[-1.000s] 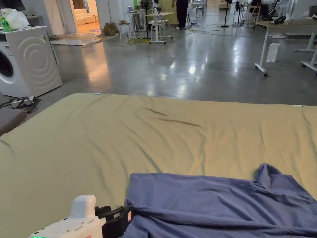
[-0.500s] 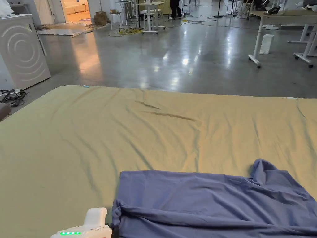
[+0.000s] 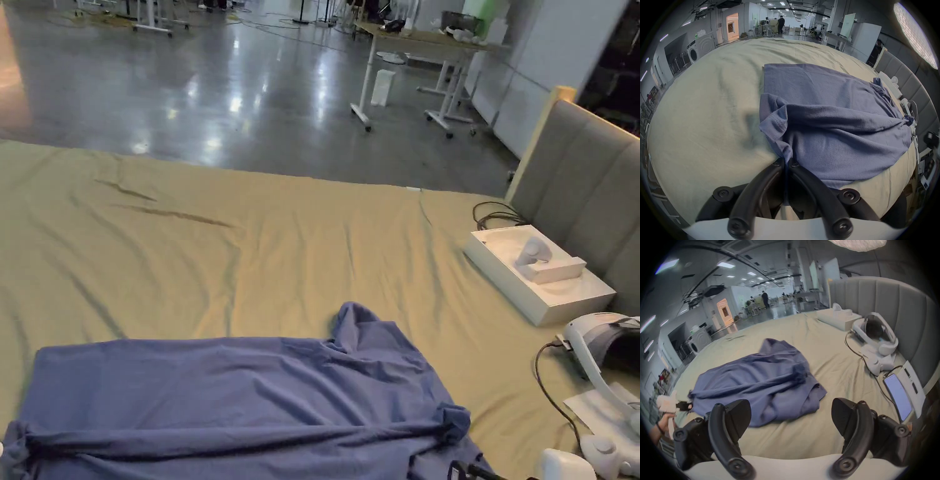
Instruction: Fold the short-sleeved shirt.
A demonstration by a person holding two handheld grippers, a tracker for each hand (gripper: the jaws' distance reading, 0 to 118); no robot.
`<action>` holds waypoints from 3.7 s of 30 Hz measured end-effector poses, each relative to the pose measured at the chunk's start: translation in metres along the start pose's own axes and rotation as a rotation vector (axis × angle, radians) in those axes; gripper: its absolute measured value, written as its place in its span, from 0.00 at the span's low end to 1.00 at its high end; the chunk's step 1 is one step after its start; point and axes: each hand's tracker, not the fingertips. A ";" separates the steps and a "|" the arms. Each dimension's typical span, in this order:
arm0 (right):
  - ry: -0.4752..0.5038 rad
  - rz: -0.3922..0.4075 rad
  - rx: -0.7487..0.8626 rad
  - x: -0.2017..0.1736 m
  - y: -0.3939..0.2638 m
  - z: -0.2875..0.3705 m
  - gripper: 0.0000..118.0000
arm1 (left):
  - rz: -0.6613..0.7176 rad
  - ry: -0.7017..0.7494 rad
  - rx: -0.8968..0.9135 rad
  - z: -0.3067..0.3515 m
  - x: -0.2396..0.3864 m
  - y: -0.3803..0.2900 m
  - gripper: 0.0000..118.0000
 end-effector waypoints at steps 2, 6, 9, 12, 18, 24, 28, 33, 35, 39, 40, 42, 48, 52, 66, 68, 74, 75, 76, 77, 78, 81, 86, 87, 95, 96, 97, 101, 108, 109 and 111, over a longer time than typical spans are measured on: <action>-0.044 -0.042 -0.063 0.014 0.007 -0.041 0.88 | 0.009 -0.006 0.004 0.001 0.000 -0.001 0.04; -0.065 -0.104 -0.191 0.030 0.001 -0.109 0.78 | 0.021 -0.008 0.007 0.006 0.002 -0.002 0.04; -0.123 0.069 -0.177 0.013 -0.009 -0.118 0.73 | 0.016 -0.008 0.009 0.007 0.002 -0.002 0.04; -0.158 0.169 -0.146 -0.003 -0.010 -0.105 0.27 | 0.023 -0.010 0.014 0.008 0.002 -0.002 0.04; -0.143 0.197 -0.120 -0.011 -0.004 -0.081 0.10 | 0.073 -0.091 0.219 0.052 -0.008 -0.014 0.04; -0.183 0.192 -0.035 -0.017 0.006 -0.012 0.10 | 0.143 -0.149 0.232 0.105 -0.031 -0.013 0.04; -0.201 0.216 -0.012 -0.022 -0.012 0.042 0.10 | 0.134 -0.150 0.237 0.132 -0.049 -0.042 0.04; -0.163 0.148 -0.046 -0.019 -0.063 0.079 0.10 | 0.085 -0.152 0.180 0.136 -0.062 -0.097 0.04; -0.176 0.146 -0.097 -0.020 -0.086 0.074 0.10 | 0.091 -0.146 0.146 0.124 -0.059 -0.111 0.04; -0.165 0.084 -0.122 -0.008 -0.112 0.054 0.52 | 0.162 -0.147 0.095 0.100 -0.067 -0.122 0.40; -0.168 0.067 -0.141 0.007 -0.114 0.046 0.73 | 0.181 -0.155 0.072 0.100 -0.071 -0.123 0.53; -0.159 0.038 -0.121 0.014 -0.116 0.057 0.76 | 0.183 -0.188 0.153 0.118 -0.073 -0.127 0.62; -0.100 0.044 0.180 0.005 -0.074 0.139 0.78 | -0.055 -0.125 0.490 0.234 -0.041 -0.104 0.62; -0.037 0.143 0.407 -0.050 -0.040 0.211 0.79 | -0.155 -0.078 0.751 0.318 0.001 -0.092 0.62; 0.092 0.305 0.508 -0.130 -0.030 0.250 0.00 | -0.238 -0.066 0.911 0.357 0.066 -0.107 0.01; 0.097 0.307 0.494 -0.124 -0.036 0.242 0.00 | -0.221 -0.099 0.878 0.354 0.066 -0.105 0.01; 0.104 0.318 0.480 -0.119 -0.038 0.232 0.00 | -0.251 -0.105 0.858 0.348 0.064 -0.096 0.01; 0.105 0.318 0.478 -0.118 -0.038 0.230 0.00 | -0.251 -0.112 0.845 0.346 0.063 -0.093 0.01; 0.106 0.318 0.471 -0.116 -0.038 0.227 0.00 | -0.246 -0.119 0.823 0.342 0.062 -0.088 0.01; 0.108 0.317 0.466 -0.114 -0.038 0.224 0.00 | -0.228 -0.138 0.794 0.336 0.059 -0.082 0.01; 0.111 0.316 0.460 -0.113 -0.039 0.221 0.00 | -0.192 -0.182 0.758 0.330 0.054 -0.076 0.01; 0.124 0.315 0.423 -0.107 -0.043 0.211 0.00 | -0.071 -0.278 0.699 0.311 0.036 -0.056 0.01; 0.132 0.278 0.339 -0.103 -0.050 0.189 0.00 | -0.071 -0.185 0.550 0.241 0.011 -0.002 0.06; 0.140 0.247 0.318 -0.101 -0.050 0.184 0.00 | -0.056 -0.198 0.526 0.220 0.004 0.009 0.07; 0.138 0.107 0.248 -0.089 -0.054 0.157 0.00 | 0.030 -0.028 0.103 0.032 -0.039 0.064 0.76; 0.127 0.106 0.240 -0.088 -0.054 0.156 0.00 | 0.040 0.005 0.073 0.017 -0.040 0.066 0.76; 0.113 0.104 0.230 -0.084 -0.056 0.154 0.00 | 0.049 0.029 0.047 0.005 -0.043 0.067 0.76; 0.078 0.085 0.188 -0.078 -0.056 0.153 0.00 | 0.059 0.054 -0.001 -0.033 -0.043 0.074 0.72; 0.036 0.056 0.173 -0.063 -0.059 0.158 0.00 | -0.071 0.114 -0.041 -0.030 -0.007 0.075 0.09; 0.044 0.042 0.166 -0.062 -0.059 0.156 0.00 | -0.104 0.117 -0.049 -0.030 0.001 0.074 0.08; 0.049 0.030 0.157 -0.062 -0.055 0.150 0.00 | -0.102 0.119 -0.065 -0.034 0.009 0.073 0.08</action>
